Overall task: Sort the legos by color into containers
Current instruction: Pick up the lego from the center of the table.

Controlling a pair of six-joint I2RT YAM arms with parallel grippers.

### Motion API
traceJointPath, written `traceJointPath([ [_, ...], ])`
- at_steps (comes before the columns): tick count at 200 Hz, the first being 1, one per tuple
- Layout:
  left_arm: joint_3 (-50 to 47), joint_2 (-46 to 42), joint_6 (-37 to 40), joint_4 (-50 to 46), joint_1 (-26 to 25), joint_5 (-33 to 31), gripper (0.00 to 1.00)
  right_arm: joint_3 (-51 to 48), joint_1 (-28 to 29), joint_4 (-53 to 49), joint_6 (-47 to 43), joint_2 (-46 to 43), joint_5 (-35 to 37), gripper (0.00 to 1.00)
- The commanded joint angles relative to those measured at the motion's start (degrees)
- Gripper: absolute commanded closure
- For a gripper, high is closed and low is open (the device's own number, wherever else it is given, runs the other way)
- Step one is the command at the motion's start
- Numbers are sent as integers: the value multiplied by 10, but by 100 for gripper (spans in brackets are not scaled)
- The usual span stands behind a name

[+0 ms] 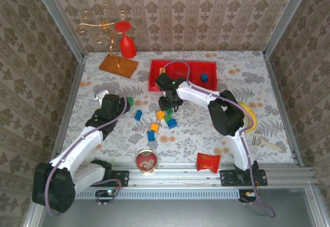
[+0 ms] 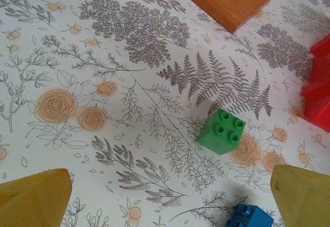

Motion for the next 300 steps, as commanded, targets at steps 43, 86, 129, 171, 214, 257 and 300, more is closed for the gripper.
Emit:
traceJointPath([
  [43,-5,2,-15,4,6,5,0,4,-1,-36,-2,-16,-32,31],
  [86,-8,1,-17,4,6,7,0,1,4,-32,-7,-30,-28,25],
  [129,-10,-3,-17,4,7,8,0,16,4,-39,-19,-13,-14,25],
  [171,-11,-5,-18,2,8,6,0,20,5,-32,-39,-5,-40,24],
  [214,-12,-4,-19,3,8,7,0,19,7,-31,-53,1,-56,24],
  [257,-12,-4,-20,4,8,9,0,23,7,-32,-59,17,-43,24],
  [300,-10,-4,-20,2,8,10,0,44,3,-52,-54,43,-3,31],
])
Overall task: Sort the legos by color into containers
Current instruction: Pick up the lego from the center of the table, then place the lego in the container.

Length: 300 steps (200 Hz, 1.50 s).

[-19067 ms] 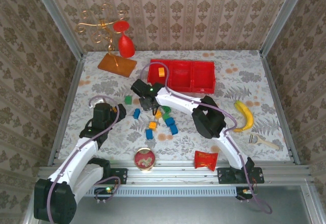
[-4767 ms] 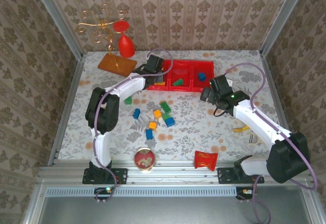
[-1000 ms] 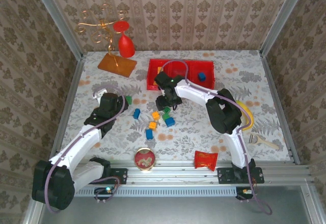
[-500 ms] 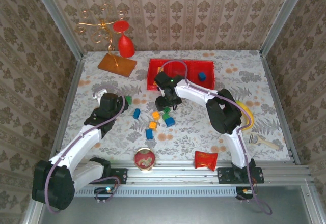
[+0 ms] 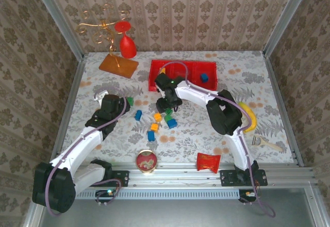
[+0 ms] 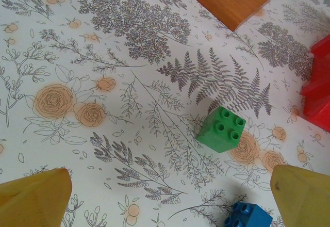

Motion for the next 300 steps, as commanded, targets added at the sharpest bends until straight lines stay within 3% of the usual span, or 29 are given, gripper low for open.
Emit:
traceJointPath([
  [1,-7,-4,-10,2,5,3,0,18,-1,-32,-4,22,28,31],
  [49,-6,-4,-11,2,6,2,0,14,-15,-27,7,25,37,41],
  [131,-6,-8,-9,1,6,3,0,3,-22,-31,14,-14,85,74],
  [209,-7,-9,-8,7,10,12,0,38,-44,0,0,-101,166,80],
  [300,-2,-9,2,4,20,29,0,150,-112,29,26,-11,147,81],
])
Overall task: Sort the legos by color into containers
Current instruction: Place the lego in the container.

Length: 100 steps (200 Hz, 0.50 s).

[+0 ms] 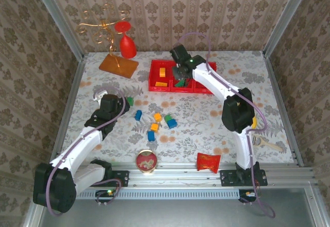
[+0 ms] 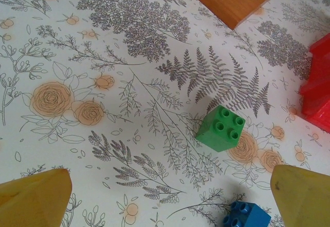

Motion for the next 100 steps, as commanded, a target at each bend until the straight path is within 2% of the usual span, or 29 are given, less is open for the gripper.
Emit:
traceJointPath([
  [1,-2,-8,2,4,8,10,0,32,-10,4,9,39,-2,81],
  [100,-4,-9,4,4,16,23,0,96,-30,25,-7,119,-6,79],
])
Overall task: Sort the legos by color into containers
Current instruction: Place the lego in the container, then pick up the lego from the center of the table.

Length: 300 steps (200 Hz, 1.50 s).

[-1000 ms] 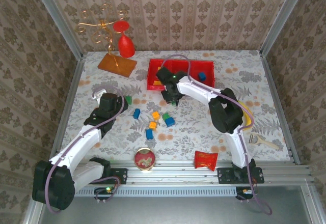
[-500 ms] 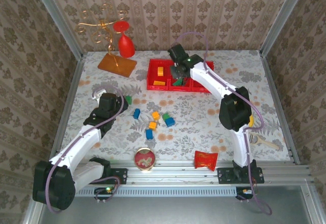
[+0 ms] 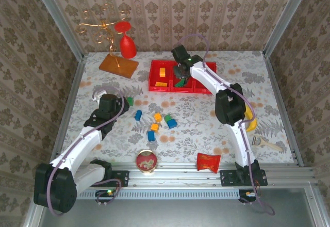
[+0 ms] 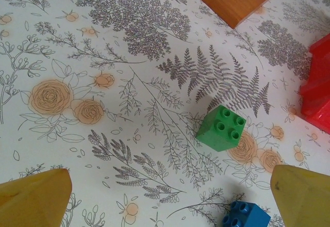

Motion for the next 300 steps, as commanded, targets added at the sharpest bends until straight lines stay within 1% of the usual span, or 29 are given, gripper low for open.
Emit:
traceJointPath([
  [1,-4,-9,4,4,6,8,0,25,-1,11,-7,14,-3,79],
  [44,-4,-11,5,0,6,14,0,55,-2,9,-19,42,1,74],
  [78,-4,-21,8,-8,7,14,0,80,-2,-3,-25,57,7,64],
  [121,-5,-35,13,-15,8,10,0,87,-2,-12,-28,48,10,49],
  [174,-8,-42,15,-17,9,13,0,68,0,-16,-20,8,5,44],
  [193,-8,-46,17,-18,10,13,0,42,4,-11,-12,-19,0,41],
  [228,-11,-54,20,-17,11,13,0,-33,13,-11,18,-92,-5,32],
  [272,-15,-60,17,-15,12,19,0,-210,33,25,54,-227,-14,19],
  [300,-20,-64,14,-10,14,28,0,-310,61,36,66,-309,2,12],
])
